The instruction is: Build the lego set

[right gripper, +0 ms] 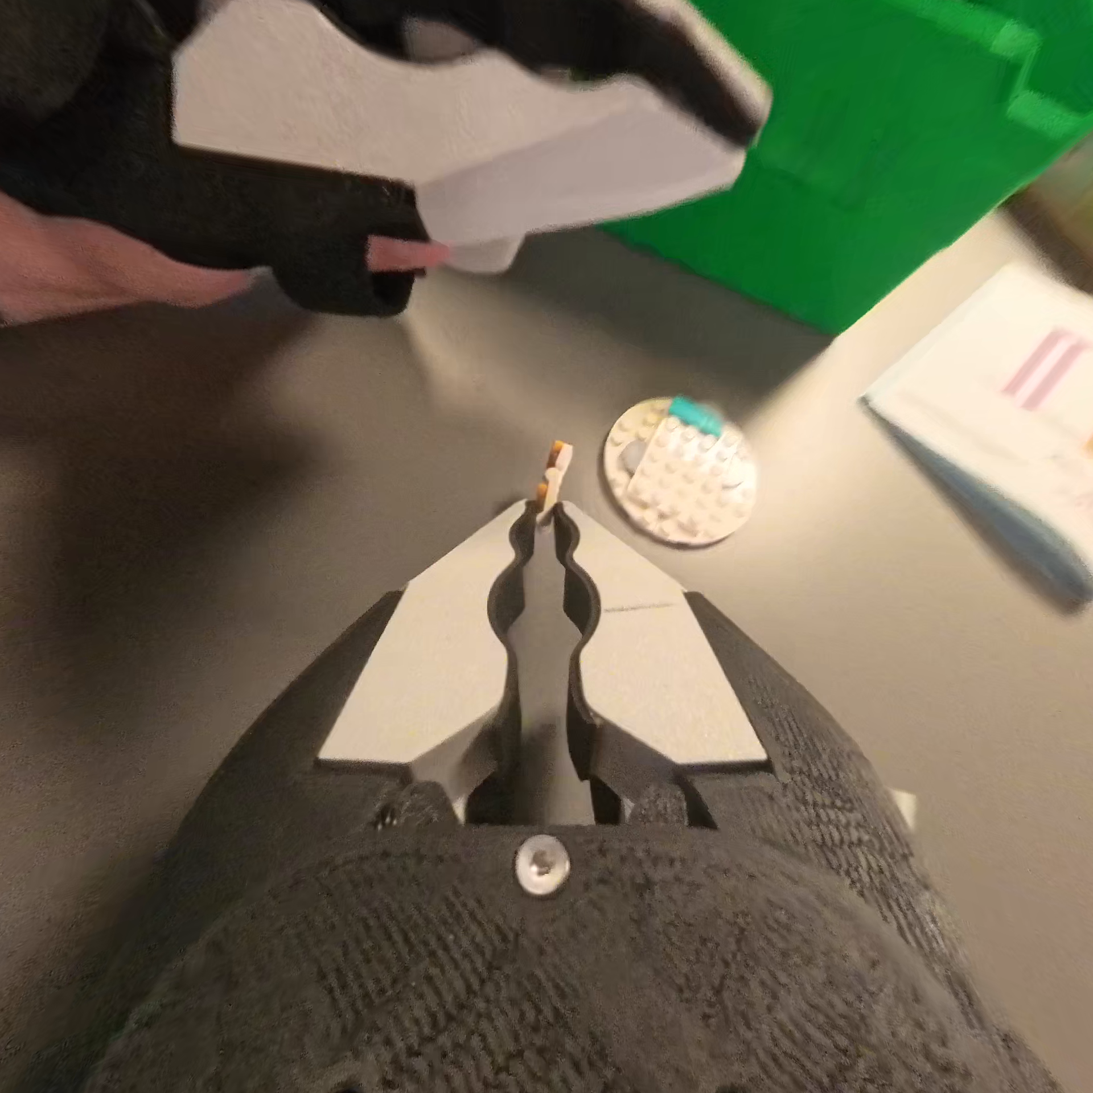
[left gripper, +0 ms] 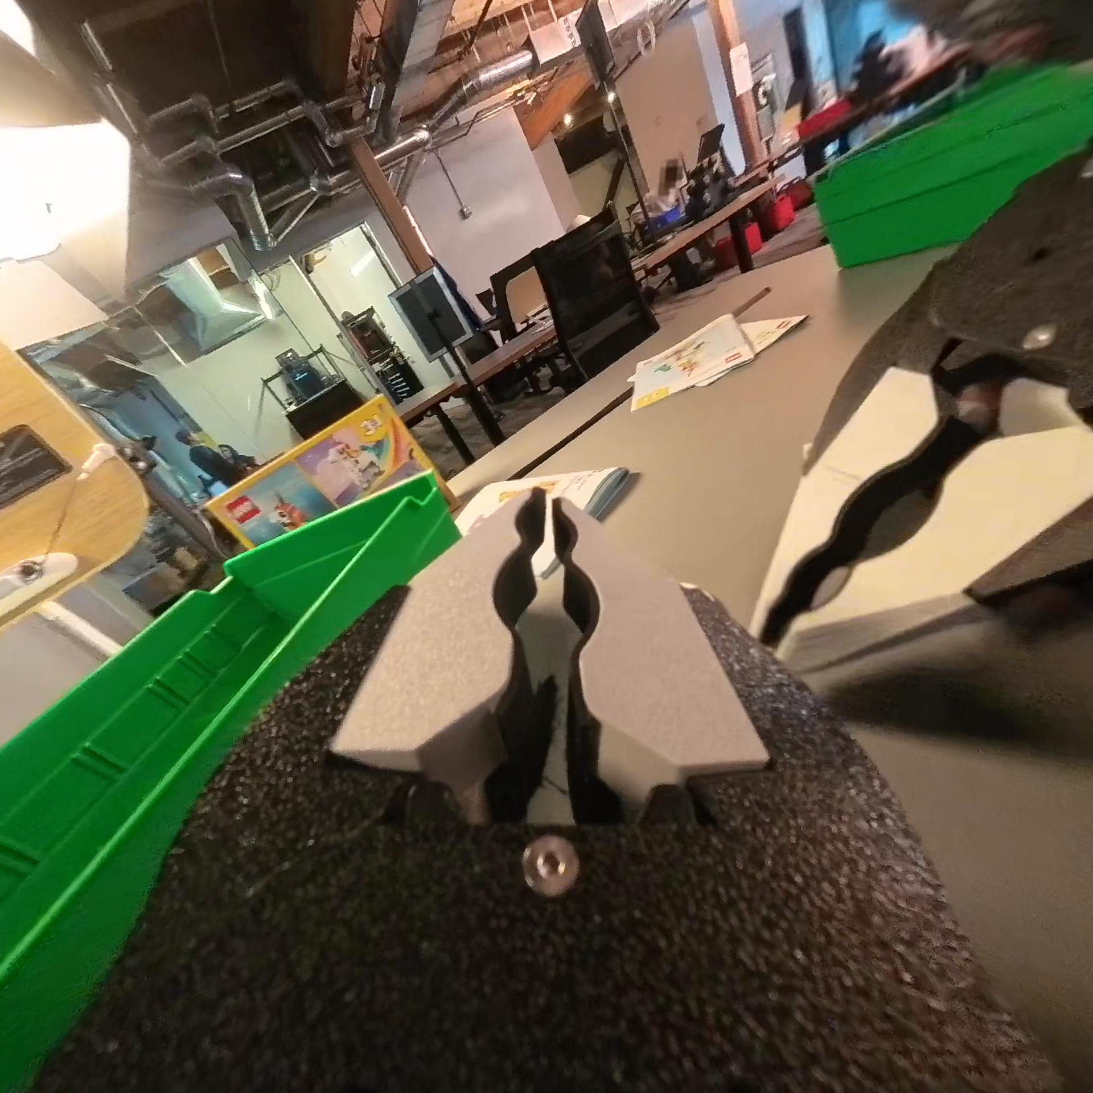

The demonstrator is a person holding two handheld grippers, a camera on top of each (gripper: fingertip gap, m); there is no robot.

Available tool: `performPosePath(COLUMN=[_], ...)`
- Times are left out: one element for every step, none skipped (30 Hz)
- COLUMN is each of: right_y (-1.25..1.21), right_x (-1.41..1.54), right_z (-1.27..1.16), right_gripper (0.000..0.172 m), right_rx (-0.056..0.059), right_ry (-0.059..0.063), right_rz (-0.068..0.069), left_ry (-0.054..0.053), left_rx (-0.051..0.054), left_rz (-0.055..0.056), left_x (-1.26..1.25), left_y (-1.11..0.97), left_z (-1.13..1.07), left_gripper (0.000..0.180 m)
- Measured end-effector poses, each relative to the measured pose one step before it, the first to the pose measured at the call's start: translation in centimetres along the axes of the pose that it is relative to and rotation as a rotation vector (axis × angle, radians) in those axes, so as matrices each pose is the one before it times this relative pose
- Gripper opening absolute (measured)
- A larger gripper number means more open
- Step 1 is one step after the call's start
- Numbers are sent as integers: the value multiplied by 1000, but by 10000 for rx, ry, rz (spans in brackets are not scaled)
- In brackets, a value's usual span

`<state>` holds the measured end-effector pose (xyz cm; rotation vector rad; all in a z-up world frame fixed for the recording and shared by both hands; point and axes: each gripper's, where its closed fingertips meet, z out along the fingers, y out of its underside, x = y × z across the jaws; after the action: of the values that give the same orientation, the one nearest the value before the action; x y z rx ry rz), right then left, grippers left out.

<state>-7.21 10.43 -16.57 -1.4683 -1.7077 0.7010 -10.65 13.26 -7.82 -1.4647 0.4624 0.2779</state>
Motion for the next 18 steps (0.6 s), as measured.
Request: performPosePath(right_y=[-632, -572, -619, -789, -804, -782, -888, -897, -757, -517, -326, -240, -236, -228, -149, -77, -71, -62], right_x=[599, 778, 666, 544, 688, 600, 263, 124, 174, 203, 102, 33, 28, 9, -25, 11, 81, 61], right_z=[-440, -465, -440, -454, -423, -399, -367, -326, -270, -174, -112, -81, -75, -76, -48, -24, -31, -46], right_gripper=[4, 4, 4, 3, 4, 4, 4, 4, 4, 3, 4, 4, 4, 4, 4, 4, 4, 4], right_rx=[541, 502, 513, 590, 554, 490, 529, 510, 380, 215, 106, 82, 96, 99, 60, 12, 5, 6], right_ry=[512, 585, 461, 379, 485, 416, 215, 155, 216, 235, 157, 107, 100, 84, 44, 57, 98, 84], right_rz=[-511, -399, -402, -458, -406, -335, -301, -270, -273, -306, -333, -325, -288, -235, -183, -159, -176, -211], left_ry=[202, 316, 401, 509, 451, 352, 400, 342, 329, 391, 445, 395, 349, 260, 139, 72, 90, 105], left_rx=[197, 281, 344, 371, 344, 254, 153, 72, 85, 78, 92, 142, 172, 167, 113, 15, -23, -31], left_rz=[-311, -434, -567, -681, -763, -766, -740, -740, -705, -674, -657, -627, -555, -465, -343, -236, -171, -126], left_x=[171, 300, 391, 517, 397, 230, 243, 137, 106, 199, 274, 235, 193, 100, -9, -73, -7, 69], left_y=[-269, -424, -532, -581, -552, -382, -196, -71, -55, -19, -59, -143, -191, -224, -155, -34, 20, 26], left_z=[-55, -86, -108, -113, -95, -76, -31, 2, 9, 0, -9, -31, -47, -72, -73, -55, -19, -2], left_gripper=[0, 0, 0, 0, 3, 7, 10, 14, 17, 18, 18, 17, 17, 17, 17, 17, 17, 18])
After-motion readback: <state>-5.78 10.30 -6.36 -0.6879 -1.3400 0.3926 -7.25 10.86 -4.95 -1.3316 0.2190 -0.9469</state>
